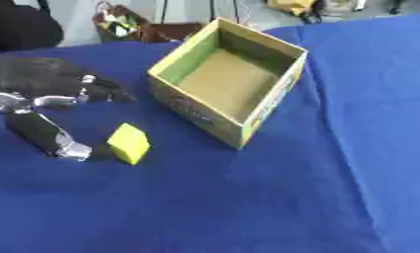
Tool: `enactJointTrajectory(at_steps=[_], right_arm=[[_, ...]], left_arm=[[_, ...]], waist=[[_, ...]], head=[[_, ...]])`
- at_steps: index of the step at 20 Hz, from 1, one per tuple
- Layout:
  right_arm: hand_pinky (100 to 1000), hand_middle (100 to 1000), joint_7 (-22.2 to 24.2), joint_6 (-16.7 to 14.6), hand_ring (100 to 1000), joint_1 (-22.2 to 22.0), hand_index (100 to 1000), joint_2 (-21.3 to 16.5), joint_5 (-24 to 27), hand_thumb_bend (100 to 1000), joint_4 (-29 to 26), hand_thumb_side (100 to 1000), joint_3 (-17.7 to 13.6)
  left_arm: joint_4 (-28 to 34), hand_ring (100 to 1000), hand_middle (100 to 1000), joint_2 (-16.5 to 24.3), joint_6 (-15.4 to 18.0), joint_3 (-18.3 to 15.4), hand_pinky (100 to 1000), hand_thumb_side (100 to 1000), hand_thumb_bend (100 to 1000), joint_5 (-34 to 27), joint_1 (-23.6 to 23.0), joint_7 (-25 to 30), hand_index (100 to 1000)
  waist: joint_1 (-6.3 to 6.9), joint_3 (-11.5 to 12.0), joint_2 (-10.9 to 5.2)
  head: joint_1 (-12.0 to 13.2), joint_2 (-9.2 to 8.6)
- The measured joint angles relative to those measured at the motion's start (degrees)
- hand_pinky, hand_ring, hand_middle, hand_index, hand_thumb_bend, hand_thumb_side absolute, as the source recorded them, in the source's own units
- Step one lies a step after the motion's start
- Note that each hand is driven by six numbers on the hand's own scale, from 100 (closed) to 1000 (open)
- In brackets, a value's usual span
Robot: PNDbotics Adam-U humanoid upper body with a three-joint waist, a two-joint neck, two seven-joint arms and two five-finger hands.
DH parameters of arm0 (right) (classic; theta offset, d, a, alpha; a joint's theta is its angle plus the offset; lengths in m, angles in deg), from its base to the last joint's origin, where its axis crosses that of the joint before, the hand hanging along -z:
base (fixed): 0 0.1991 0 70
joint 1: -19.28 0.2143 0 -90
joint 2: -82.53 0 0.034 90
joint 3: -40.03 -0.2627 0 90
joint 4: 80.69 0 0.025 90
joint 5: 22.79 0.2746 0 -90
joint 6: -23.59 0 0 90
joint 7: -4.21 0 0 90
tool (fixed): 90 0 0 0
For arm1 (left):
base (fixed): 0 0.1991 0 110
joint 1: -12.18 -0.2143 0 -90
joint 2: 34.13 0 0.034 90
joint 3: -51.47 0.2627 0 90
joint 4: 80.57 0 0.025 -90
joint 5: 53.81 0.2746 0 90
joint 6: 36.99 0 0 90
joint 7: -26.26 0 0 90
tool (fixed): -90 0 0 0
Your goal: Pick up objects on the table and place them in the box.
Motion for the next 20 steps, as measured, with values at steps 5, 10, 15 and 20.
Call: enactJointTrajectory(at_steps=[5,10,15,20], right_arm=[[513,629,0.0,0.0,641,0.0,771,0.0,0.0,100,0.0,592,0.0],[512,629,0.2,0.0,641,0.0,771,0.0,0.0,100,0.0,592,0.0],[511,628,0.5,0.0,640,0.0,771,0.0,0.0,100,0.0,596,0.0],[509,627,0.6,0.0,639,0.1,771,0.0,0.0,100,0.0,598,0.0]], left_arm=[[-0.9,833,894,0.0,0.0,0.0,698,943,442,0.7,0.0,0.0,1000],[-3.9,844,917,0.0,0.1,0.2,703,855,439,3.0,1.0,-0.1,1000],[-9.6,842,912,0.0,0.8,1.2,698,813,430,4.9,2.6,-0.8,1000],[-13.5,840,910,-0.1,1.4,1.8,693,808,441,5.3,4.4,-1.4,1000]], waist=[[0.00,0.0,0.19],[0.09,-0.2,0.44],[0.49,-0.6,1.18],[0.95,-1.3,2.21]], head=[[0.0,-0.25],[0.2,-0.29],[0.5,-0.51],[0.7,-0.93]])
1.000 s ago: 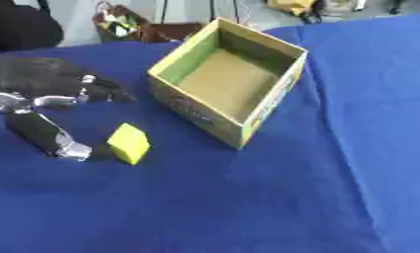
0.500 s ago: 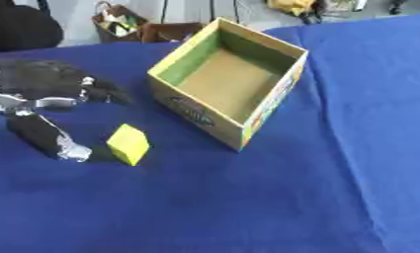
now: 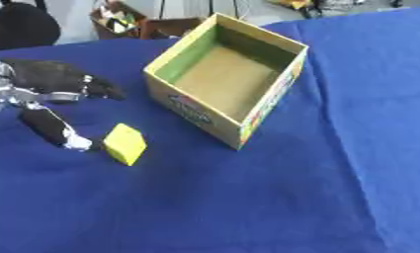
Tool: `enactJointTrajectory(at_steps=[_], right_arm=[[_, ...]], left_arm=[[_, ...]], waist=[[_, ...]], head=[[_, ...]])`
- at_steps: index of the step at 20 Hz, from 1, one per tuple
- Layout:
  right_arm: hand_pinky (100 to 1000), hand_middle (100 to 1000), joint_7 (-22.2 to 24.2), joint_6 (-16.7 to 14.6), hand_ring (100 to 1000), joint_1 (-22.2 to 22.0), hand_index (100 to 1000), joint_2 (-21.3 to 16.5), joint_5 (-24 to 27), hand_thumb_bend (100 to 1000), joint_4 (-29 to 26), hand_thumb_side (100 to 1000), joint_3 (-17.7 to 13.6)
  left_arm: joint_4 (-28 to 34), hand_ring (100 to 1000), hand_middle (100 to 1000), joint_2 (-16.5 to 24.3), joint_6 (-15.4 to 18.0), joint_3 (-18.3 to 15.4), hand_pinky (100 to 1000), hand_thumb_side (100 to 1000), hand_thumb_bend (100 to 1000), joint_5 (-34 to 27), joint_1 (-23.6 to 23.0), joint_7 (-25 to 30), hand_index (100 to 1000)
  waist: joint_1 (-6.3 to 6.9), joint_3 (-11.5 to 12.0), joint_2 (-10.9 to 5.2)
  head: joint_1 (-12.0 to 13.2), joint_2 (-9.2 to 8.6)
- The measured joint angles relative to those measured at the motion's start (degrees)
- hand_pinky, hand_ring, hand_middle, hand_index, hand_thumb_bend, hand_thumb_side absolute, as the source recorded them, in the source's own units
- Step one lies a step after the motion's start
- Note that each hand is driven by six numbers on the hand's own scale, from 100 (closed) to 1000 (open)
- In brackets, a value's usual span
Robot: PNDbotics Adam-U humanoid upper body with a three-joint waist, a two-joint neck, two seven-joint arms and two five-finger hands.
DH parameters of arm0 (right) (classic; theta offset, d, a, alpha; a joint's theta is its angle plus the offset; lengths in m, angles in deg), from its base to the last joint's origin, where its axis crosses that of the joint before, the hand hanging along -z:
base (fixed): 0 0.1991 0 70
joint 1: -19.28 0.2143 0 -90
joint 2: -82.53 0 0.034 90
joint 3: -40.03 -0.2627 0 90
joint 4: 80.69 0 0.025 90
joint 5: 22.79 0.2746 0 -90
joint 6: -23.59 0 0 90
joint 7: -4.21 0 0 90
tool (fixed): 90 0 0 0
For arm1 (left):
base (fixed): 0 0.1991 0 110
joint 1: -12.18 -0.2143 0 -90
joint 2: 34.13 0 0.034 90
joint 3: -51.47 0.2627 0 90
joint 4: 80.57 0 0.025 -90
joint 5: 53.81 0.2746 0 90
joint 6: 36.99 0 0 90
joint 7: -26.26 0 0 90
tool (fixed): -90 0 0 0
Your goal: Pick up objects on the table and place them in the box.
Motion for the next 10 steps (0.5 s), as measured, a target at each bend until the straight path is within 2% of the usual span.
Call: enactJointTrajectory(at_steps=[10], right_arm=[[509,626,0.5,0.3,638,0.5,771,0.1,0.0,100,0.0,596,0.3]], left_arm=[[-2.7,849,932,-0.4,1.2,1.9,703,744,411,0.5,0.2,-1.2,1000]], waist=[[0.61,-0.6,1.60]], head=[[0.1,-0.39]])
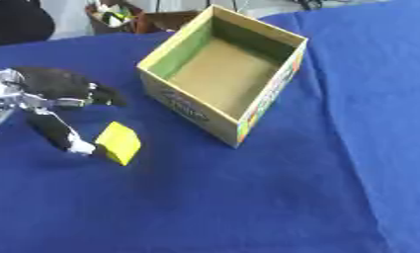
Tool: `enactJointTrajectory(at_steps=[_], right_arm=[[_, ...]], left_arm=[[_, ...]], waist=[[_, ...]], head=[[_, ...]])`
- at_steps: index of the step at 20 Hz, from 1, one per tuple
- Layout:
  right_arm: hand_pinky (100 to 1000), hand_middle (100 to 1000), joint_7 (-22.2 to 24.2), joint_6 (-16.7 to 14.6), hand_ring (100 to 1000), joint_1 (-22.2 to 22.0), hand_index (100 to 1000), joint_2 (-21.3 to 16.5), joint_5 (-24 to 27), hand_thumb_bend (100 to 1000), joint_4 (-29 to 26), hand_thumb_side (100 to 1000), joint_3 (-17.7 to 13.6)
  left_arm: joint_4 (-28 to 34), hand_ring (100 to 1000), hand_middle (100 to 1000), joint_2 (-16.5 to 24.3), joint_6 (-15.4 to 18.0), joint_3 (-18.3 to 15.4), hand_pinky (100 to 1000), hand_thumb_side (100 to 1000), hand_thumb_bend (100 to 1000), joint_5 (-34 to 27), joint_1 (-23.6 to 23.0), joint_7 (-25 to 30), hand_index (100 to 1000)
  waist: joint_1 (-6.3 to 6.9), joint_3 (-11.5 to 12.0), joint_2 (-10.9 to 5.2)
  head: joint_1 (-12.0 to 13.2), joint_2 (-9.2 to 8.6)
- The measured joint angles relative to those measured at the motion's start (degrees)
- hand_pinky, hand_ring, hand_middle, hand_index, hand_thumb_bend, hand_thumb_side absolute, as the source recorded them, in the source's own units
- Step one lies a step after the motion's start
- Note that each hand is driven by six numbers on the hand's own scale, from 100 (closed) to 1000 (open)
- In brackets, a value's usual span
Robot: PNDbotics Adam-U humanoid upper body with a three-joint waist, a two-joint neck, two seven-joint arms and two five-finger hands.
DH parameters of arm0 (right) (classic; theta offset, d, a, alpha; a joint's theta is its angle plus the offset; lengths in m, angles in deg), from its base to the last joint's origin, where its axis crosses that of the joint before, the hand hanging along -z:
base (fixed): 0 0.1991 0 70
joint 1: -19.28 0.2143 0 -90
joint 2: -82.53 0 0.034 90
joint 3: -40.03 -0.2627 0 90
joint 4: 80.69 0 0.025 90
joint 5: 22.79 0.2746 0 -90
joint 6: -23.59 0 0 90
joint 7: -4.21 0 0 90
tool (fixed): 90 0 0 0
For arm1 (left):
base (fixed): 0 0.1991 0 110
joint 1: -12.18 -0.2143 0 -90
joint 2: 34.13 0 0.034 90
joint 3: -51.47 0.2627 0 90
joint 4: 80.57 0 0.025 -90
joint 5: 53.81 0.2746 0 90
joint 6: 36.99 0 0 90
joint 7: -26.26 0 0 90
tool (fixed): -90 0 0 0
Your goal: Pick up objects on the table and place them in the box.
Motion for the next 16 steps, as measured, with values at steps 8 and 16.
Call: enactJointTrajectory(at_steps=[8,16], right_arm=[[509,623,0.4,0.1,637,0.1,770,0.0,0.0,100,0.0,595,0.1],[511,621,0.5,0.2,638,0.3,769,0.5,0.0,100,0.0,595,0.3]], left_arm=[[0.0,849,929,1.1,0.6,0.7,704,682,368,1.1,0.5,-0.6,1000],[-2.6,821,871,0.9,1.1,2.4,677,670,359,3.9,0.9,-1.1,985]], waist=[[0.43,-0.2,0.06],[0.56,-0.7,0.80]], head=[[0.0,-0.64],[0.2,-0.96]])
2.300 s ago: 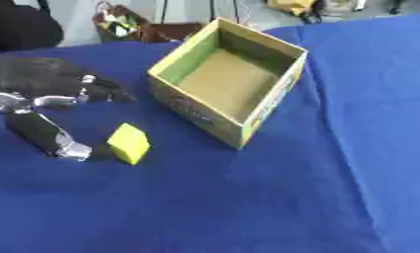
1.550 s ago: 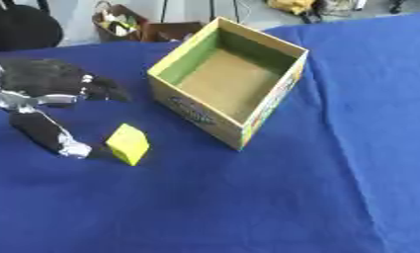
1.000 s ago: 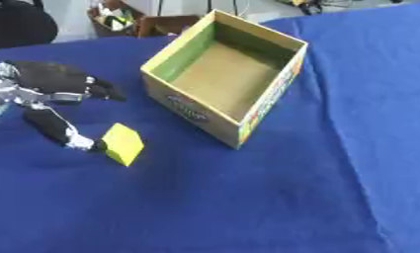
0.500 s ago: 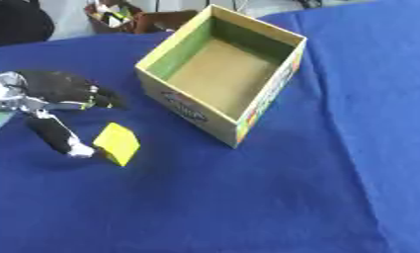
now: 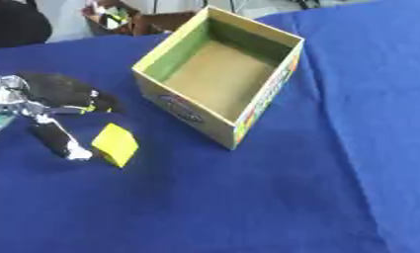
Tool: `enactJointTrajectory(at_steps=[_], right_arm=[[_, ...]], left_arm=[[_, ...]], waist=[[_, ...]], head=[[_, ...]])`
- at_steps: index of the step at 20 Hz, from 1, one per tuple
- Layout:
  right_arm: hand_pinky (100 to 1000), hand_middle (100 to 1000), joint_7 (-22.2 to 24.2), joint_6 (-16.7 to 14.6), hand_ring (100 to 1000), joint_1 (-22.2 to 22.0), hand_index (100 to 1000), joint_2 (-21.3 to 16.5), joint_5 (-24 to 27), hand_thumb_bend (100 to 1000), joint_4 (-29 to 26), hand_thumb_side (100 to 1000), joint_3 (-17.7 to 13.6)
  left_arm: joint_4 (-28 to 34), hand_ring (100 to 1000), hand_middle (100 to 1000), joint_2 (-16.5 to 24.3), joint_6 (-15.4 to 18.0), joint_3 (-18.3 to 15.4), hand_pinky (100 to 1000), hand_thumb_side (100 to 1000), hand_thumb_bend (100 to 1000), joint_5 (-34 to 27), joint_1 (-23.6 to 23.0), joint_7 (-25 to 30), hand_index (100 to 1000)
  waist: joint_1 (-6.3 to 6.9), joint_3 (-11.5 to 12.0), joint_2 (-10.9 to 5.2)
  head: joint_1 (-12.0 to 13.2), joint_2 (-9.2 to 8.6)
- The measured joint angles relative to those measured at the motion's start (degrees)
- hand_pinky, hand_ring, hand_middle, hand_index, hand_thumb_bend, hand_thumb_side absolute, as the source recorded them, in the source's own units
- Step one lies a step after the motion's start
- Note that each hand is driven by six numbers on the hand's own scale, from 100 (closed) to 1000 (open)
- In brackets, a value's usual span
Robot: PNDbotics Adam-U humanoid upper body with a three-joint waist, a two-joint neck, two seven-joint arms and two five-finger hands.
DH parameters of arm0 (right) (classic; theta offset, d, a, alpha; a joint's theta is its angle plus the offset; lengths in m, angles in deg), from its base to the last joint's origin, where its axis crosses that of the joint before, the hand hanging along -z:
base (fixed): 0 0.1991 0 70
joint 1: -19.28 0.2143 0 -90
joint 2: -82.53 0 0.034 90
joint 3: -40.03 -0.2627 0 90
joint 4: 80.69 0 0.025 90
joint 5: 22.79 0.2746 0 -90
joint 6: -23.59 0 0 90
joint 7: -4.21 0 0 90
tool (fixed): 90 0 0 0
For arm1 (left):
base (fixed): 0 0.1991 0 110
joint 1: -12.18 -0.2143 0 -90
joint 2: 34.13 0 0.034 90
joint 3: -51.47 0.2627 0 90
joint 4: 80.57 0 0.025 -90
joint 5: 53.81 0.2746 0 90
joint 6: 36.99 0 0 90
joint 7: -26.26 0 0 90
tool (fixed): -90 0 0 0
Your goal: Pick up objects on the table and place them in the box.
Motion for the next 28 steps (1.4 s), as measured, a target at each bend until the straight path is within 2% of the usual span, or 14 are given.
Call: enactJointTrajectory(at_steps=[7,11,14,19,26,28], right_arm=[[512,620,0.0,0.0,637,0.2,769,0.3,0.0,100,0.0,596,0.0],[512,619,0.0,0.1,637,0.1,769,0.5,0.0,100,0.0,596,0.0],[512,617,0.2,0.3,636,0.1,767,0.5,0.0,100,0.0,595,0.0],[513,616,0.3,0.5,636,-0.2,767,0.5,0.0,100,0.0,595,0.0],[514,614,0.3,0.7,635,-0.3,765,0.5,0.0,100,0.0,595,0.0],[514,612,0.4,0.8,635,-0.3,765,0.6,0.0,100,0.0,594,0.0]], left_arm=[[-2.0,806,848,-0.5,0.4,0.4,660,675,346,-0.1,0.4,-0.4,965],[-2.3,773,795,-1.0,0.7,0.4,624,634,293,-1.1,0.8,-0.7,898],[-1.9,782,819,-1.0,0.9,0.4,630,636,299,-2.4,0.9,-0.9,971],[-1.6,789,832,-1.0,0.9,0.4,638,633,299,-2.7,0.9,-0.9,970],[-1.7,846,953,-1.0,1.2,0.6,692,640,317,-2.4,0.9,-1.2,1000],[-1.5,856,969,-1.0,1.3,0.6,708,617,314,-1.5,0.9,-1.3,1000]], waist=[[0.00,-0.2,0.25],[0.00,-0.3,0.34],[0.00,-0.3,0.47],[0.00,-0.2,0.52],[0.02,-0.2,0.52],[0.05,-0.1,0.52]], head=[[0.1,0.00],[0.2,0.00],[0.2,0.00],[0.2,0.00],[0.2,-0.01],[0.1,-0.01]])
